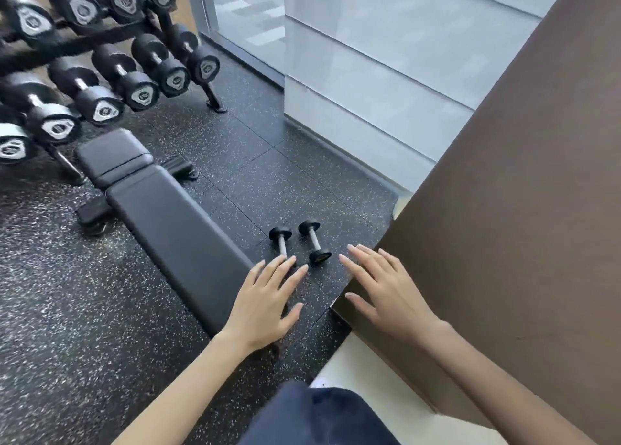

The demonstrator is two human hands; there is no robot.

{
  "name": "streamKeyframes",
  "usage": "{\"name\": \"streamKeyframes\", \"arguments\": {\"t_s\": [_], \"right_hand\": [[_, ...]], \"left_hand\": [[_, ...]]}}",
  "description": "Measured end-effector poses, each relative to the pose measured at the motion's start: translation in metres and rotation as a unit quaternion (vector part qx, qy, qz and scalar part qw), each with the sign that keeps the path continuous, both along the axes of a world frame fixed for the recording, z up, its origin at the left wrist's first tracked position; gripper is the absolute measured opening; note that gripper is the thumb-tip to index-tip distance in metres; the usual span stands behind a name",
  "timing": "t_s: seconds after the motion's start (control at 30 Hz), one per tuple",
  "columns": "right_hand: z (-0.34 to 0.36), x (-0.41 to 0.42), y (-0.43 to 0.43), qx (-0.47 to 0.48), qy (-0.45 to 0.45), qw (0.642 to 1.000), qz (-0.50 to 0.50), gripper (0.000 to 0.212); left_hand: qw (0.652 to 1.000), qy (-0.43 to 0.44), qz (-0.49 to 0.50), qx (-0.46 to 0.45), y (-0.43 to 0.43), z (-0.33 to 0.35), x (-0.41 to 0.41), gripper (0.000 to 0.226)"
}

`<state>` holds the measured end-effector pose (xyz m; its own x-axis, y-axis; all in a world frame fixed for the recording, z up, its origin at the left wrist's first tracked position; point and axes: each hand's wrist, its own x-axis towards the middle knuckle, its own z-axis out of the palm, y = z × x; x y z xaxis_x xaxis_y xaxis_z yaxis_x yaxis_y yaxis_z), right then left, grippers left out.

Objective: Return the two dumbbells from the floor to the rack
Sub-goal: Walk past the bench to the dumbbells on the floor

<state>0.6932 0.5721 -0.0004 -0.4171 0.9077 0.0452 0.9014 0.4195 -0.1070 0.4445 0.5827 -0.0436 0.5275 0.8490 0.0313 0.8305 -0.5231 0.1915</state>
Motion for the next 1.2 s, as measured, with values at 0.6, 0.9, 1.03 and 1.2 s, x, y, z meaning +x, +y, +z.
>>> {"name": "streamKeyframes", "arguments": {"t_s": [0.6, 0.9, 1.03, 1.2], "right_hand": [[-0.015, -0.013, 0.173, -0.034, 0.046, 0.998, 0.003, 0.058], [-0.006, -0.020, 0.234, -0.030, 0.059, 0.998, -0.022, 0.057], [-0.013, -0.020, 0.234, -0.048, 0.058, 0.997, -0.025, 0.058], [-0.020, -0.011, 0.233, -0.061, 0.052, 0.997, -0.020, 0.058]], "left_hand": [[0.998, 0.024, 0.033, -0.042, 0.152, -0.014, 0.008, 0.062], [1.000, 0.025, 0.010, -0.008, 0.240, 0.000, 0.001, 0.060], [1.000, 0.026, 0.014, -0.006, 0.242, -0.001, 0.010, 0.060], [0.999, 0.028, 0.044, -0.010, 0.234, -0.006, 0.007, 0.060]]}}
